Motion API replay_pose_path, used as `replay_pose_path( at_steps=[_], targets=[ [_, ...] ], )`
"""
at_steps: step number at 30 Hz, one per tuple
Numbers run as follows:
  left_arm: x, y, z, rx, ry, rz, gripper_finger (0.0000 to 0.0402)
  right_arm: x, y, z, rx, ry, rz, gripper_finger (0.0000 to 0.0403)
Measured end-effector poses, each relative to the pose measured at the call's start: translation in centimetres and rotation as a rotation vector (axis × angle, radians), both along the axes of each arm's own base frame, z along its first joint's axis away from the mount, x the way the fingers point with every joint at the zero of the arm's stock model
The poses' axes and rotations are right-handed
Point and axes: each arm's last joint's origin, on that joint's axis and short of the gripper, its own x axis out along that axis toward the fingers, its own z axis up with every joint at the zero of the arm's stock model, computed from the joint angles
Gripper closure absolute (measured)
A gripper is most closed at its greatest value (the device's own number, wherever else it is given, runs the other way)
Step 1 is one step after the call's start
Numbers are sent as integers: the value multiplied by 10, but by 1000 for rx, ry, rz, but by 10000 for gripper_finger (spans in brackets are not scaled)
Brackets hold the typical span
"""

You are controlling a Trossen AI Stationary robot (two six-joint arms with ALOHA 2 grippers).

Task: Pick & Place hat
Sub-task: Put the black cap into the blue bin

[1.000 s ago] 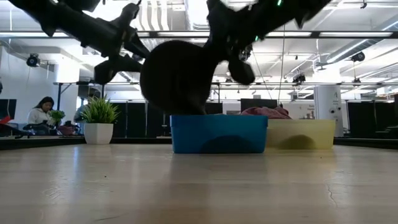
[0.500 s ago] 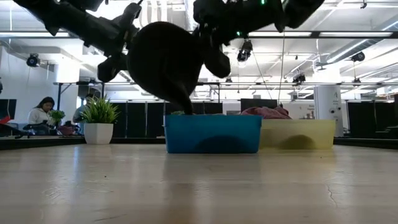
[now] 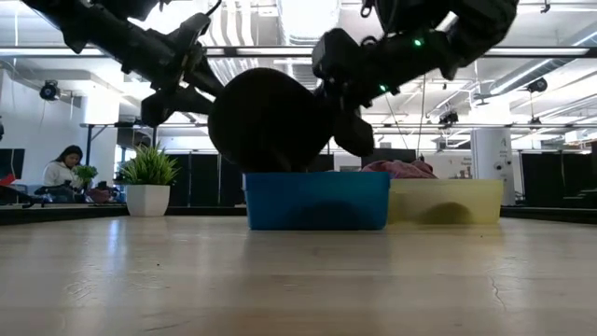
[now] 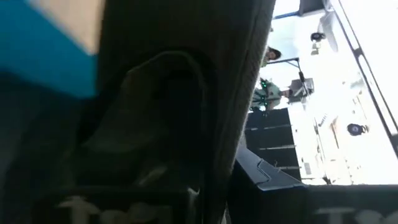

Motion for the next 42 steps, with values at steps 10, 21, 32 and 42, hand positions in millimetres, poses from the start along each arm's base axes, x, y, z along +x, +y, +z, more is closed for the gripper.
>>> replay_pose_path(
  at_steps=[10,21,32,42],
  targets=[
    [20,0,-13,-56,-18,-48,264,-15,5,-25,11,185,-68,371],
    [52,-1,-15,-112,-33,-145,264,-17,10,-28,43,225,-70,341],
    [73,-1,-38,-111,87,-176,264,-12,18,-15,31,216,-50,254],
    [83,1,-58,-101,148,-153,264,-41,36,-22,98,440,-193,253]
  ],
)
